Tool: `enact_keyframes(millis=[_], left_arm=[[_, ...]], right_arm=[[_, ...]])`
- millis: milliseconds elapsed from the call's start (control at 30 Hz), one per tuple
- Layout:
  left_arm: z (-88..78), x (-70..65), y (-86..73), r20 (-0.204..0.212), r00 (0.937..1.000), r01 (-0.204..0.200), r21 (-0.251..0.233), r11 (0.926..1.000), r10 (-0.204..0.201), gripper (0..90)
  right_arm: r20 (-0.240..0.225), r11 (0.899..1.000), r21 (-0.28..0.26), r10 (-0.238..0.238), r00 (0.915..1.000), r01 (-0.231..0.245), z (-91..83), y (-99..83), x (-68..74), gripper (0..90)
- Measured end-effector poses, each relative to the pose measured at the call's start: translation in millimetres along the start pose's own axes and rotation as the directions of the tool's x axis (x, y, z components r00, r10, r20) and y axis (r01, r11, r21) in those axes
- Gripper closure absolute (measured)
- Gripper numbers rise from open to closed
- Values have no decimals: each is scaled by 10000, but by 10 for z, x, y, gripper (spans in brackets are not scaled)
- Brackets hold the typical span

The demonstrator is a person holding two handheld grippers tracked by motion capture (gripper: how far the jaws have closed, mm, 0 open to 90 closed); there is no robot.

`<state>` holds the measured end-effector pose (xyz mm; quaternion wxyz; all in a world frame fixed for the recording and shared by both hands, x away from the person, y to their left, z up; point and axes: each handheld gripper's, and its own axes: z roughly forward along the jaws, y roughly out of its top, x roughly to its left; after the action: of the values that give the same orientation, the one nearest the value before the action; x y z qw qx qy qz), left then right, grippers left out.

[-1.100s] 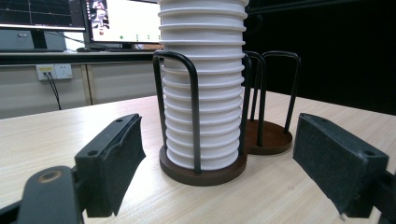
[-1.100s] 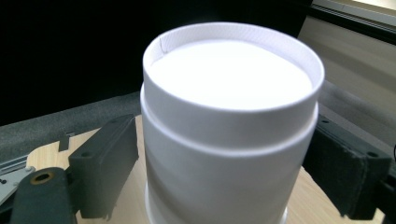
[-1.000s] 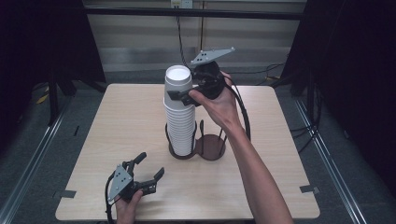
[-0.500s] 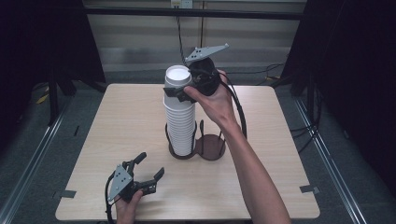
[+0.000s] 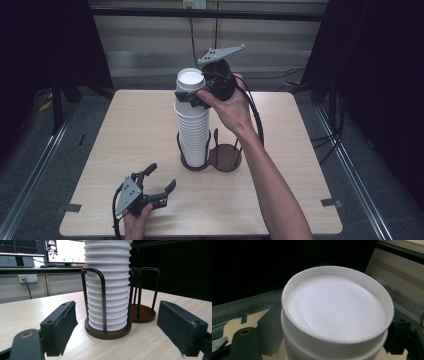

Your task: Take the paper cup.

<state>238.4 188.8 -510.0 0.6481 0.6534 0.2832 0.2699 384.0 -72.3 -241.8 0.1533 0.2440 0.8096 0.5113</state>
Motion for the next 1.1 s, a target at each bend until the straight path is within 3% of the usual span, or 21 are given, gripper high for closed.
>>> enact_keyframes(millis=[367, 733, 1100], left_arm=[[0, 0, 0, 5, 10000, -1, -2, 10000, 1, 159], [0, 0, 0, 8, 10000, 1, -4, 10000, -1, 159], [0, 2, 0, 66, 10000, -4, 0, 10000, 4, 160]], right_arm=[[-30, 9970, -767, 130, 9999, -132, -85, 37, 6, 202], [-43, 9866, -1615, 247, 9997, -251, -187, 77, 17, 207], [4, 9780, -2060, 339, 9994, -331, -239, 96, 24, 209]])
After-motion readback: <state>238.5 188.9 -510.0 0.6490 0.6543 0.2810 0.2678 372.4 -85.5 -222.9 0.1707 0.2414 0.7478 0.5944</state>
